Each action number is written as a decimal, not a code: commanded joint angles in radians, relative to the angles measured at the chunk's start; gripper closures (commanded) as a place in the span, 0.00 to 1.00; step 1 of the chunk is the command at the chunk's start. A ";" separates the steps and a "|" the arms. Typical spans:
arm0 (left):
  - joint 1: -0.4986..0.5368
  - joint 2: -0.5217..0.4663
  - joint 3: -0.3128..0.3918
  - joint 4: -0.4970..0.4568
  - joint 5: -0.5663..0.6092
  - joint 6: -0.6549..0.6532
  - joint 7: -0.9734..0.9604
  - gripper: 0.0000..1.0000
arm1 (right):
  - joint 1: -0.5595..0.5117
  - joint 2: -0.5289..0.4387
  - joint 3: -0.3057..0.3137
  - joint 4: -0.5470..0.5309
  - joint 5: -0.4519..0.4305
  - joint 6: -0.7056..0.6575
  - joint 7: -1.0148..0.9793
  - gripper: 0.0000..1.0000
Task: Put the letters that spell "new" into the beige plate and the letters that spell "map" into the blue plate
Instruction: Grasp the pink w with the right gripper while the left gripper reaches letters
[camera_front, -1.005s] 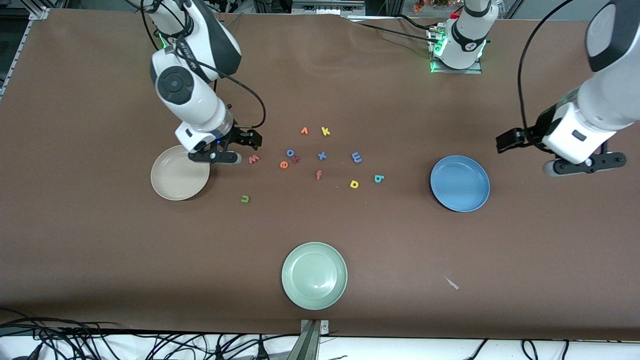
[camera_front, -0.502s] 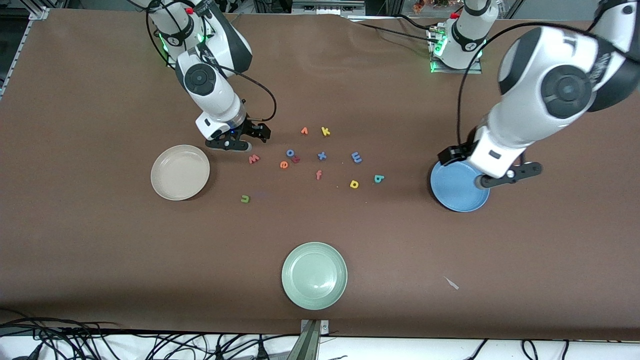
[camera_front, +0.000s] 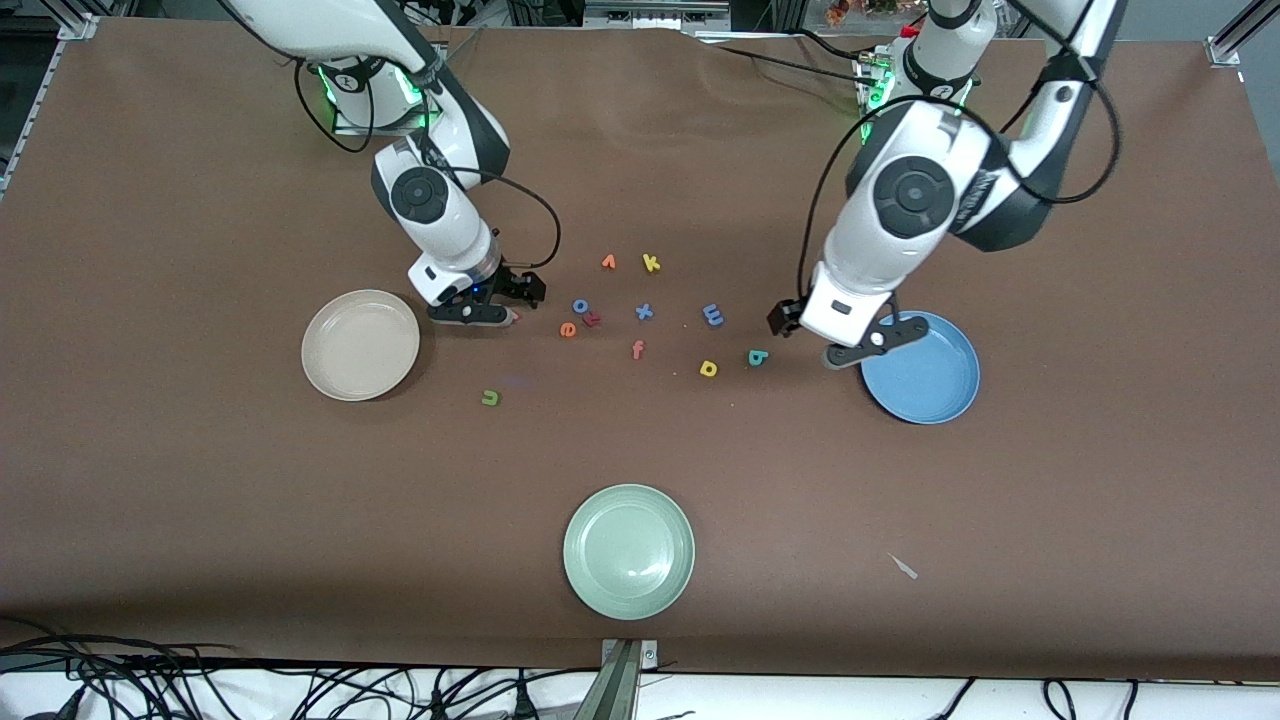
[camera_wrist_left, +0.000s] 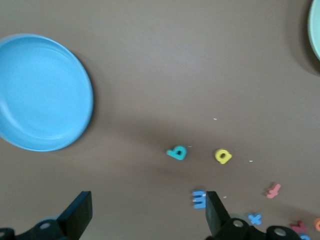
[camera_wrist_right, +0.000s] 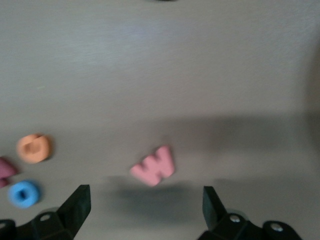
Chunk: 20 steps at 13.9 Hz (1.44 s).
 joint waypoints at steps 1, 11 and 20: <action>-0.001 -0.024 -0.063 -0.124 0.020 0.152 -0.105 0.00 | 0.006 0.020 -0.011 0.012 -0.033 0.015 0.017 0.01; -0.090 0.231 -0.097 -0.143 0.257 0.447 -0.458 0.00 | 0.010 0.060 -0.022 0.049 -0.058 0.015 0.020 0.16; -0.111 0.304 -0.096 -0.106 0.258 0.447 -0.449 0.25 | 0.010 0.065 -0.028 0.049 -0.059 0.015 0.018 0.71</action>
